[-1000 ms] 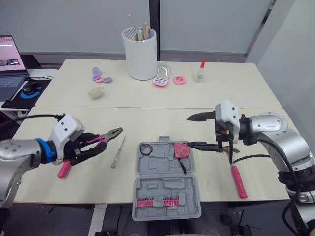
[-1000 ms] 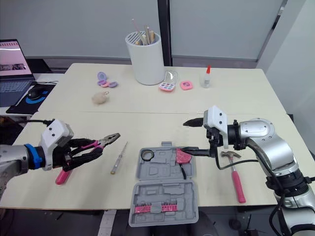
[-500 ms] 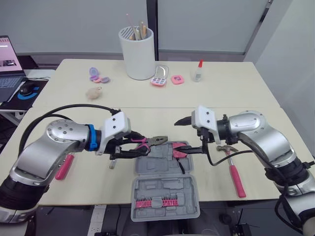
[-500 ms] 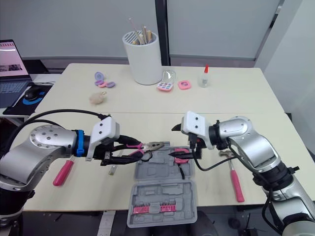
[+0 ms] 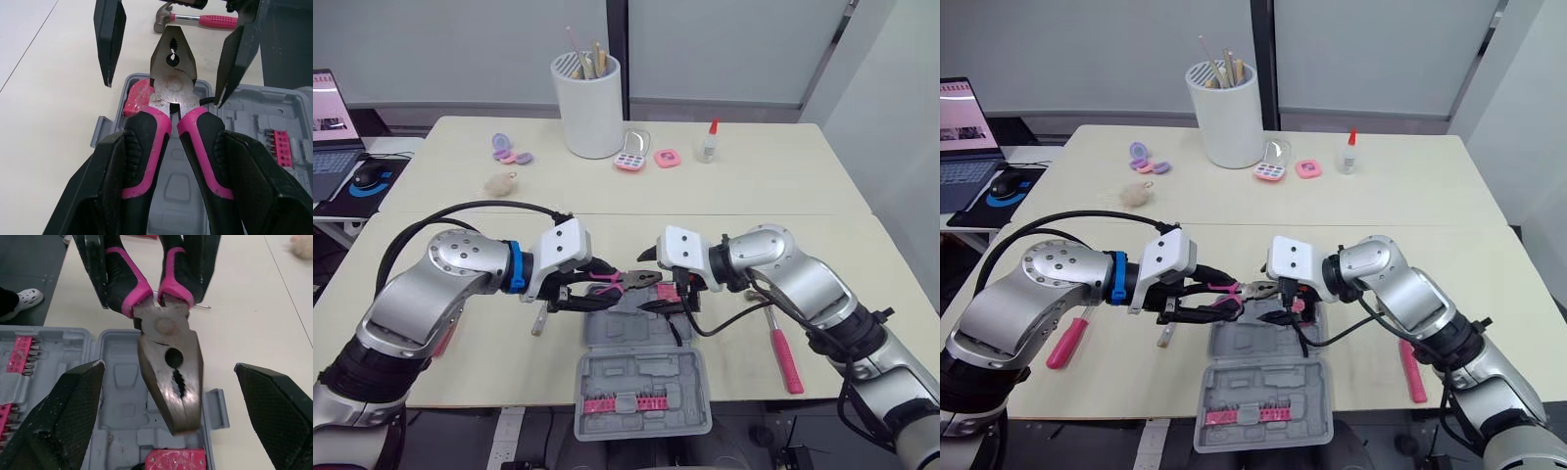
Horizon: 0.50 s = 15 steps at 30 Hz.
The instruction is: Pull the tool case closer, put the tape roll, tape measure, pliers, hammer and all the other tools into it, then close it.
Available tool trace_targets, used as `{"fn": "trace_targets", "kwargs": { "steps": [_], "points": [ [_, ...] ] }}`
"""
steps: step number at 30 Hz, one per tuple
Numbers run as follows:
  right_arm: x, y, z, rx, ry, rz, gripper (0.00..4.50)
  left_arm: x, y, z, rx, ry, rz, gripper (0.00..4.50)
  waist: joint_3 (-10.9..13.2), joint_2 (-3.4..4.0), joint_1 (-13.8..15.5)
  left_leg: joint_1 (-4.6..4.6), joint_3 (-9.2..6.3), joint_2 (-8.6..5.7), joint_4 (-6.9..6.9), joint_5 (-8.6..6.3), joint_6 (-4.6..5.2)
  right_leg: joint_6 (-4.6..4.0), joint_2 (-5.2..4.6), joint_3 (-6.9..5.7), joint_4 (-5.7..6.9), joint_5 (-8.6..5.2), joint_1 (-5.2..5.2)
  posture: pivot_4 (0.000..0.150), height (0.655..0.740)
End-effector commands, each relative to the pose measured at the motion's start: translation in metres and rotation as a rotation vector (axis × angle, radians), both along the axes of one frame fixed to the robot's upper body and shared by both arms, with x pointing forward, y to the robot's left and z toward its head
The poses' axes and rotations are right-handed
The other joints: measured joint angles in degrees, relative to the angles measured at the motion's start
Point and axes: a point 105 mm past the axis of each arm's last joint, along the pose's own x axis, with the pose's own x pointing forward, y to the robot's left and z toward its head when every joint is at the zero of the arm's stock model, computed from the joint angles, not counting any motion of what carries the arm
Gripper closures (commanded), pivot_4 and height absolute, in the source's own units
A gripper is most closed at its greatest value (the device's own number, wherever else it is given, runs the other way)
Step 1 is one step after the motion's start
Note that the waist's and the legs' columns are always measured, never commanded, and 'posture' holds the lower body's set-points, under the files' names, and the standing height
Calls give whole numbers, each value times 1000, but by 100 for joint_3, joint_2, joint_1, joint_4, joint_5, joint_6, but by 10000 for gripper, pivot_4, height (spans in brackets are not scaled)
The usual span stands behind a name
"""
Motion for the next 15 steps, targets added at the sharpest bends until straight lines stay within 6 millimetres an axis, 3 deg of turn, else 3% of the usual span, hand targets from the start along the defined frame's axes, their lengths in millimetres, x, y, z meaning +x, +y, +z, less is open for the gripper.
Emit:
{"fn": "trace_targets", "kwargs": {
  "steps": [1, 6, 11, 15],
  "points": [
    [-2, 9, 16, 19, -57, 43, 3661, -3, -8, 6, 2, -37, -35, 19174, 0, 0, 0, 0, 0, 0, 0, 0, 0, 0, 0, 0, 0, 0, 0, 1500, 7400],
    [-6, 14, 26, 22, -71, 76, 18970, -1, -8, 2, 12, -36, -19, 19174, 0, 0, 6, 0, -2, 0, 1, 0, 0, 0, -1, -2, 3, 0, 1, 1500, 7400],
    [-10, 15, 28, 17, -63, 101, 30814, 0, -7, 2, 8, -39, -10, 19174, 0, 0, 8, 0, -1, 0, 2, 0, 0, 0, -2, -1, 3, 0, 0, 1500, 7400],
    [-11, 14, 30, 9, -68, 108, 31028, 0, -7, 2, 1, -41, -8, 19174, 0, 0, 6, 0, -2, 0, 2, 0, 0, 0, -1, -3, 4, 0, 0, 1500, 7400]
  ]
}}
